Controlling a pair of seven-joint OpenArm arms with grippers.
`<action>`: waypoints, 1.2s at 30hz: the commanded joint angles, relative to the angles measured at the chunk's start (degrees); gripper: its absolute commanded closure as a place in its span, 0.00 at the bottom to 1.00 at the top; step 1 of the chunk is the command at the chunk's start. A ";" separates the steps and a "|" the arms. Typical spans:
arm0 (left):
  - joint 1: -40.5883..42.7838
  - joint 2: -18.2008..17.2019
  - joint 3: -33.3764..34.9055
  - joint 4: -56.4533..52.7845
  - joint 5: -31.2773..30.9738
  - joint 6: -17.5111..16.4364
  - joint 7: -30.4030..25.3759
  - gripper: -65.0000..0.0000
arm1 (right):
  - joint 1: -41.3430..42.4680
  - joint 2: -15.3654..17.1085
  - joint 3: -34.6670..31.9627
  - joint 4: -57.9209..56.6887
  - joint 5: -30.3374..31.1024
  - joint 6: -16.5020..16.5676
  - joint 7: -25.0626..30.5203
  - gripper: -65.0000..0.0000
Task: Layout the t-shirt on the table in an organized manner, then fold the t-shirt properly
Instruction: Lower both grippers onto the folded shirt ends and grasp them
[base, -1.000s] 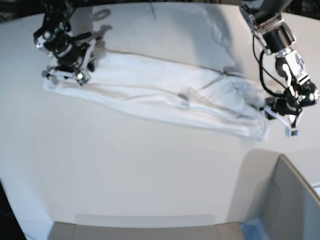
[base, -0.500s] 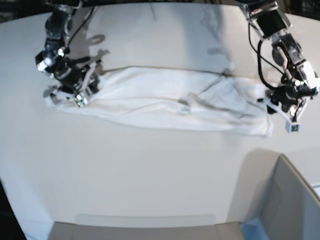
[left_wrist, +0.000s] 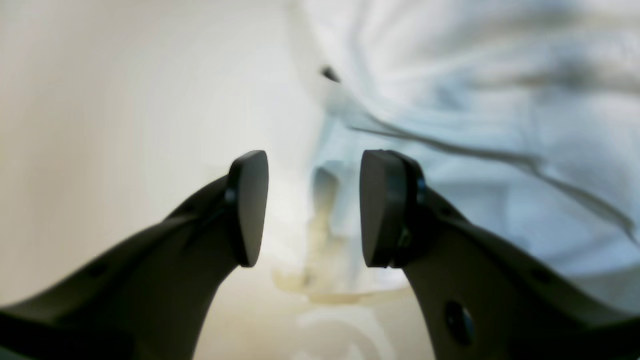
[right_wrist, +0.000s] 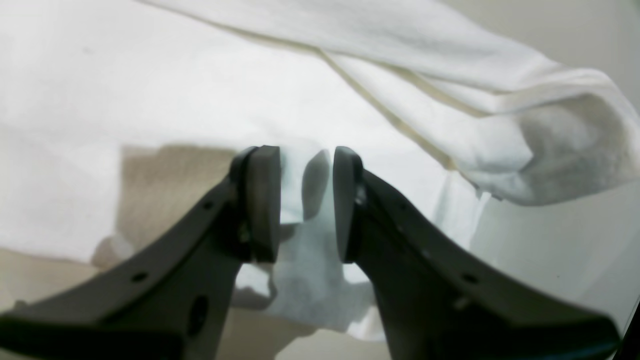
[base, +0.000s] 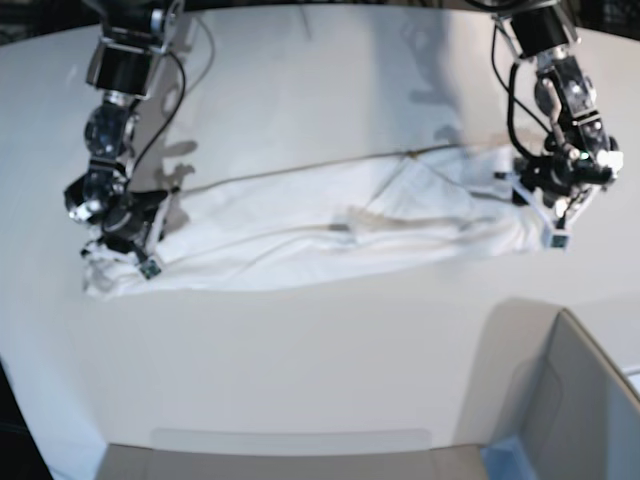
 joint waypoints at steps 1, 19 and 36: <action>-0.42 -0.31 0.63 2.19 -0.17 -0.40 1.01 0.53 | -0.29 0.42 0.14 -0.63 -3.05 0.95 -3.79 0.71; 1.60 14.28 0.89 9.40 -0.09 -0.22 2.16 0.53 | -0.81 0.06 0.14 -0.72 -2.96 0.95 -3.79 0.71; 0.19 17.97 0.81 2.80 -0.09 -0.22 -0.39 0.53 | -1.61 0.33 0.14 -0.63 -2.96 0.95 -3.70 0.71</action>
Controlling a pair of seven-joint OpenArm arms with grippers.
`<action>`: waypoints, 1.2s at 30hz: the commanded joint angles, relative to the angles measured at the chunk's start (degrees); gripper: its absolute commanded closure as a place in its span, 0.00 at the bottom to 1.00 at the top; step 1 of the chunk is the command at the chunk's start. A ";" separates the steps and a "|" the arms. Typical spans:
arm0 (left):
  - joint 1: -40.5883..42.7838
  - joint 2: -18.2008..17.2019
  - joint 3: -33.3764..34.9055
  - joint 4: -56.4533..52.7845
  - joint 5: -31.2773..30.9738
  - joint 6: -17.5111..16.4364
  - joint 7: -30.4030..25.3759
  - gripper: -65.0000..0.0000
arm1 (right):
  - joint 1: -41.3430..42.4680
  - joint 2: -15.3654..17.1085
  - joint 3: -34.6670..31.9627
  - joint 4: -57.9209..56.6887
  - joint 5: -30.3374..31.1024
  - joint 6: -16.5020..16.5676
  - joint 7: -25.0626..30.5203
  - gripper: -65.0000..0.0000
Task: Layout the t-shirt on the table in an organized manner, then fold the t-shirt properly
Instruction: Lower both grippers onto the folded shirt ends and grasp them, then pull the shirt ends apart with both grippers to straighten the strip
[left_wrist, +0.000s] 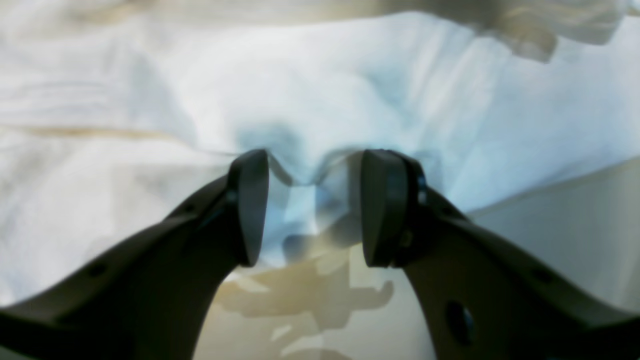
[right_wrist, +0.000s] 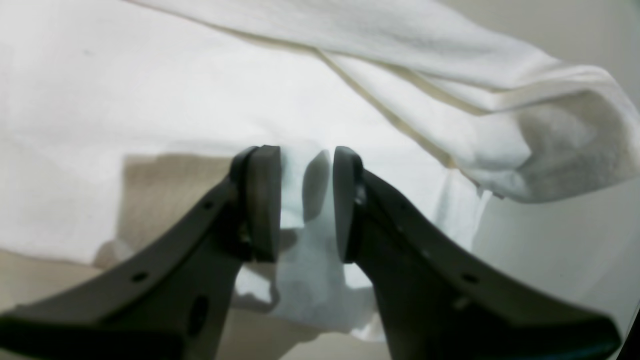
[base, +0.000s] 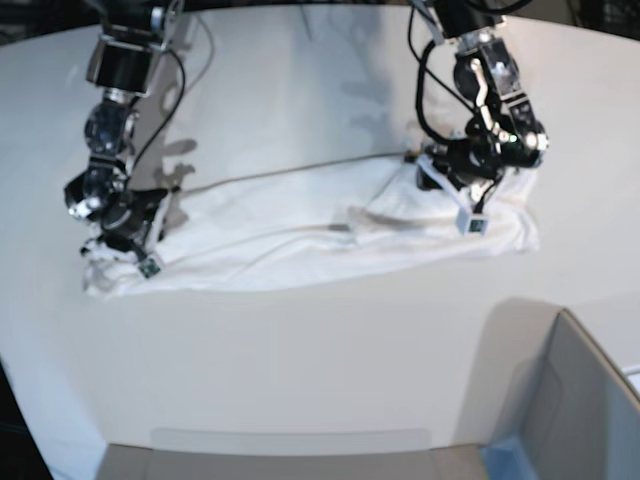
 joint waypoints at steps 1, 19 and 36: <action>-1.69 -0.21 0.11 0.24 -0.52 0.08 -0.70 0.53 | -0.93 0.33 0.12 -0.74 -3.20 1.00 -4.75 0.71; -4.50 -0.21 0.11 -8.11 -0.61 0.08 -0.17 0.98 | -0.93 0.50 0.12 -0.56 -3.29 1.00 -4.75 0.71; -4.50 -2.76 0.28 -2.57 -0.52 0.08 1.98 0.75 | -0.93 0.50 0.12 -0.56 -3.38 1.00 -4.75 0.71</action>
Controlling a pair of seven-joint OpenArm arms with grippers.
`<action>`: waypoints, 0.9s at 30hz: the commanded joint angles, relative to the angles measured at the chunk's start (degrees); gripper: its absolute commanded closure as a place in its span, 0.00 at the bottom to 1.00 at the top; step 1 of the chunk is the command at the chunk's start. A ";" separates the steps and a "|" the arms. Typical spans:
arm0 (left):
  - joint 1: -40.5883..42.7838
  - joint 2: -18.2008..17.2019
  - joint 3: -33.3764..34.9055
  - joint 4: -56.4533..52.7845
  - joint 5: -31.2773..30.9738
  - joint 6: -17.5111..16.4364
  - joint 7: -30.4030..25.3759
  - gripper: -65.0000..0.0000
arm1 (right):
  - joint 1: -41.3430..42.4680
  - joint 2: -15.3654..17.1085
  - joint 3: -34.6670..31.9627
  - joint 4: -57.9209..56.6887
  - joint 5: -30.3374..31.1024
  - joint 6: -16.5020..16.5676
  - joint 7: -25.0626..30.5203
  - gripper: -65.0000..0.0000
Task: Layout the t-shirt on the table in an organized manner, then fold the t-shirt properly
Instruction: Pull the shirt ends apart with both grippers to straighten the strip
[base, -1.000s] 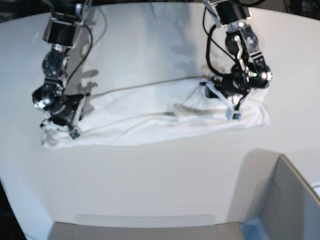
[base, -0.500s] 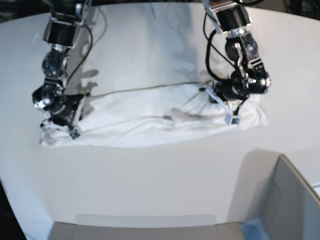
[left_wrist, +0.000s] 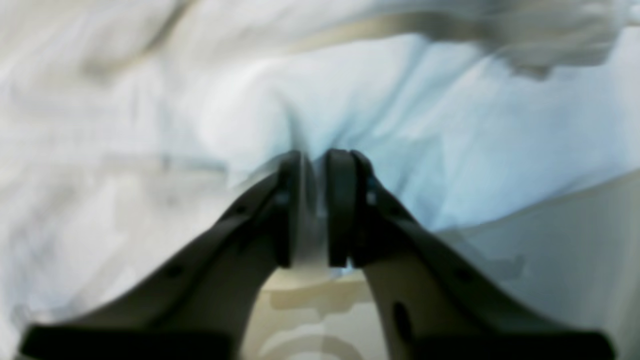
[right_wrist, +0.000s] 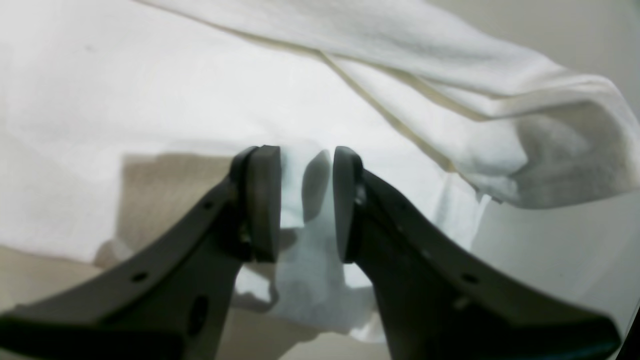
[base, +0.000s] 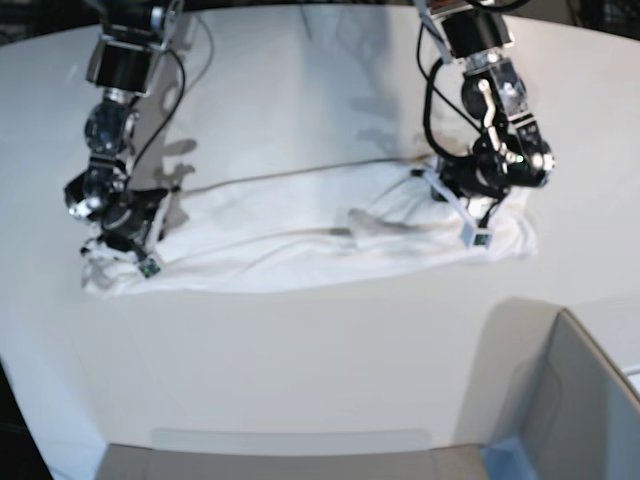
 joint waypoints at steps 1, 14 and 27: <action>-0.87 0.04 0.09 1.32 -0.57 -0.07 -0.71 0.72 | -0.88 0.46 0.12 -0.67 -3.34 1.00 -4.77 0.71; -2.19 0.13 0.09 1.32 -0.65 -0.07 -0.71 0.75 | -0.88 0.46 0.12 -0.67 -3.34 1.00 -4.77 0.71; -2.54 0.13 0.00 2.20 -0.65 -0.07 -0.71 0.96 | -0.88 0.46 0.12 -0.67 -3.42 1.00 -4.77 0.71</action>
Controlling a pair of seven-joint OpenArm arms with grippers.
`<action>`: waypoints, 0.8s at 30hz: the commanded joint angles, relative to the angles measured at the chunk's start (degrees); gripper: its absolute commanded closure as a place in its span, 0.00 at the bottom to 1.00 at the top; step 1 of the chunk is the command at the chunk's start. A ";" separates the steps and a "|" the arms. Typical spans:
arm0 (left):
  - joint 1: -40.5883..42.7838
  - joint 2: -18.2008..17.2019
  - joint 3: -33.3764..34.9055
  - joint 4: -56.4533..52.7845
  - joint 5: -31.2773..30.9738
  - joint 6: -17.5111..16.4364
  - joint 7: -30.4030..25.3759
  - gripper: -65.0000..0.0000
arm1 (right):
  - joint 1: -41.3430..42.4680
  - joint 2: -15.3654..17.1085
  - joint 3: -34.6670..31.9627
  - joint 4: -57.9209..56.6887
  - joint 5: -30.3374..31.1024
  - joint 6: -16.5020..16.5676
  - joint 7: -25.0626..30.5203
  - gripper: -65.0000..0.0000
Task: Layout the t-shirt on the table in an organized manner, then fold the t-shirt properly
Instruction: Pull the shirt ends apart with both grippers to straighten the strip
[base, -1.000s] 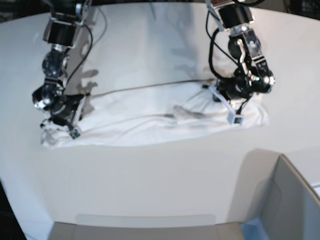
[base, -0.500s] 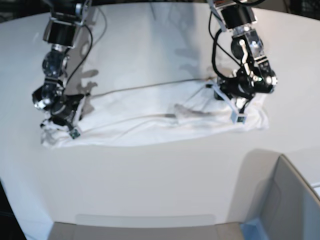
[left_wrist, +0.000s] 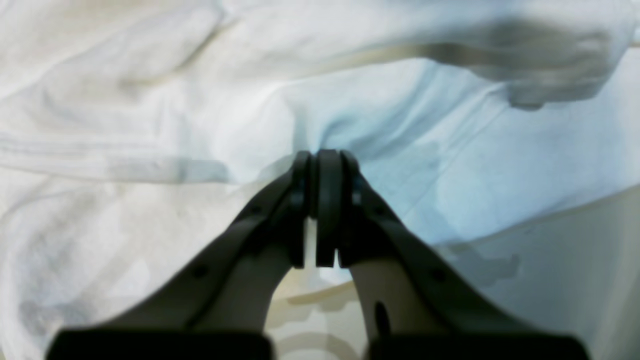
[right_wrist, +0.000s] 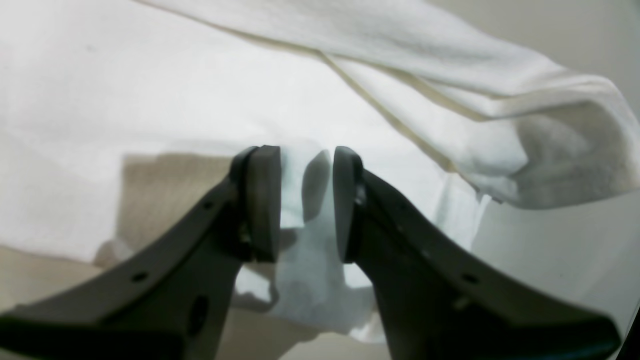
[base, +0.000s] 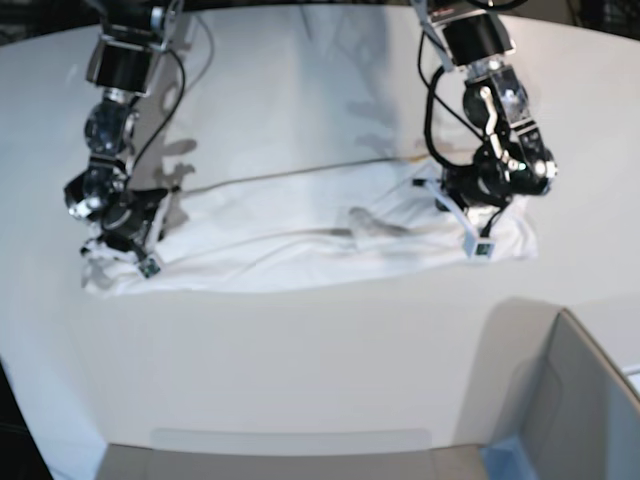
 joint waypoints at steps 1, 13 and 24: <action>-0.75 -0.11 0.02 2.38 -0.37 -0.05 -0.82 0.96 | -0.91 0.48 0.14 -0.67 -3.45 1.00 -4.75 0.71; 8.74 -0.11 0.37 17.32 -0.37 -0.05 -0.82 0.96 | -0.91 0.48 0.14 -0.76 -3.45 1.00 -4.75 0.71; 16.74 -0.29 -0.16 18.91 -9.34 -0.14 -0.82 0.96 | -0.91 0.48 0.14 -0.85 -3.45 1.00 -4.75 0.71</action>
